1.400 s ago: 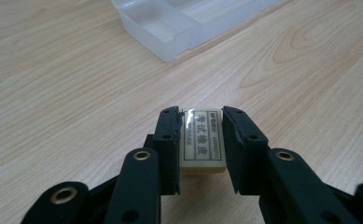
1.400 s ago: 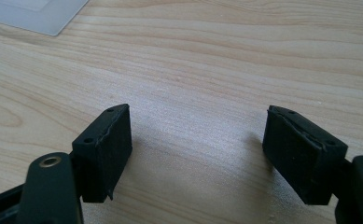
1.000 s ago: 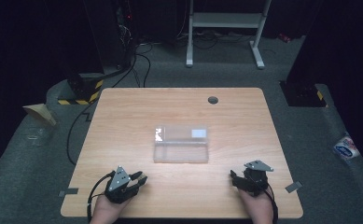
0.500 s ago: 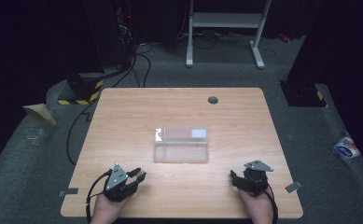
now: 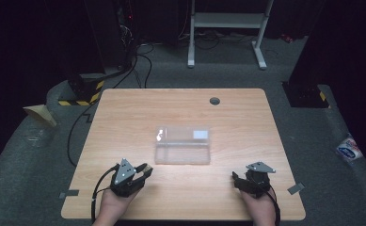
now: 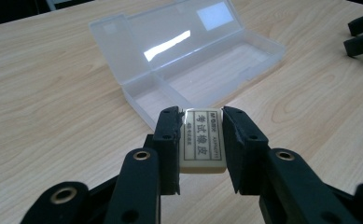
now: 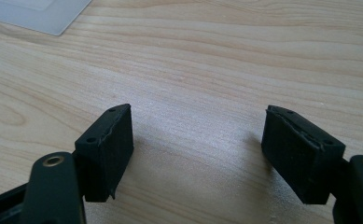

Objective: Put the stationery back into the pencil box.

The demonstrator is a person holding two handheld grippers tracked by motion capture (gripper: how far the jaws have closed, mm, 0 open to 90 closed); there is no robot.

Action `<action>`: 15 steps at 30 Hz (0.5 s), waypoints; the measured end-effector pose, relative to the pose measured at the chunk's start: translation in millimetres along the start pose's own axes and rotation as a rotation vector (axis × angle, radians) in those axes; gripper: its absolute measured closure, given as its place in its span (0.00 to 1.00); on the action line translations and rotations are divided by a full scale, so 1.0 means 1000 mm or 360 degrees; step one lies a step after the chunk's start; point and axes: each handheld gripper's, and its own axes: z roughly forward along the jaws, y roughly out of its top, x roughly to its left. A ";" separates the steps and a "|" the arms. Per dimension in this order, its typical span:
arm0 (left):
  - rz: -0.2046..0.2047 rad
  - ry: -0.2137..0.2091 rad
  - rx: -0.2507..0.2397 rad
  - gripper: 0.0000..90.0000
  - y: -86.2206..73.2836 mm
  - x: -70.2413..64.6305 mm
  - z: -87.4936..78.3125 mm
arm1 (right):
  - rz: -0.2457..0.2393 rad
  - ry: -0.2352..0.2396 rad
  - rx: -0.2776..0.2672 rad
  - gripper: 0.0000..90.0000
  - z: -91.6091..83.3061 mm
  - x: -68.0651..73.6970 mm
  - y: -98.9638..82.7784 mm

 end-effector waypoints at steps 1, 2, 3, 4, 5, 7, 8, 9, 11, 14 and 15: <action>0.0010 0.0013 0.0009 0.75 0.002 0.000 0.000 | 0.0000 0.0004 -0.0002 0.27 0.000 0.000 0.000; 0.0003 0.0017 0.0015 0.75 0.004 0.000 0.000 | -0.0006 0.0007 -0.0005 0.27 0.000 0.000 0.000; -0.0001 0.0028 0.0014 0.75 0.007 0.000 0.000 | -0.0010 0.0011 0.0000 0.27 0.000 -0.001 0.000; -0.0007 0.0037 0.0015 0.75 0.009 0.000 0.000 | -0.0016 0.0013 -0.0003 0.27 0.000 -0.002 0.000; -0.0020 0.0043 0.0010 0.75 0.011 0.000 0.000 | -0.0019 0.0014 -0.0003 0.27 0.000 -0.002 0.000; -0.0032 0.0039 0.0010 0.75 0.016 0.000 0.002 | -0.0025 0.0015 -0.0004 0.27 0.001 -0.002 0.001; -0.0033 0.0033 0.0010 0.75 0.018 0.000 0.003 | -0.0019 0.0014 -0.0005 0.27 0.001 -0.002 0.001; -0.0041 0.0018 0.0011 0.75 0.019 0.001 0.005 | -0.0020 0.0015 -0.0006 0.28 0.001 -0.001 0.001; -0.0028 0.0011 0.0032 0.75 0.022 0.001 0.008 | -0.0019 0.0017 -0.0006 0.28 0.001 -0.001 0.000; -0.0011 0.0012 0.0043 0.75 0.027 0.002 0.014 | -0.0020 0.0014 -0.0004 0.28 0.000 -0.001 0.000; -0.0008 0.0018 0.0046 0.75 0.028 0.002 0.015 | -0.0020 0.0014 -0.0004 0.28 0.000 -0.001 0.000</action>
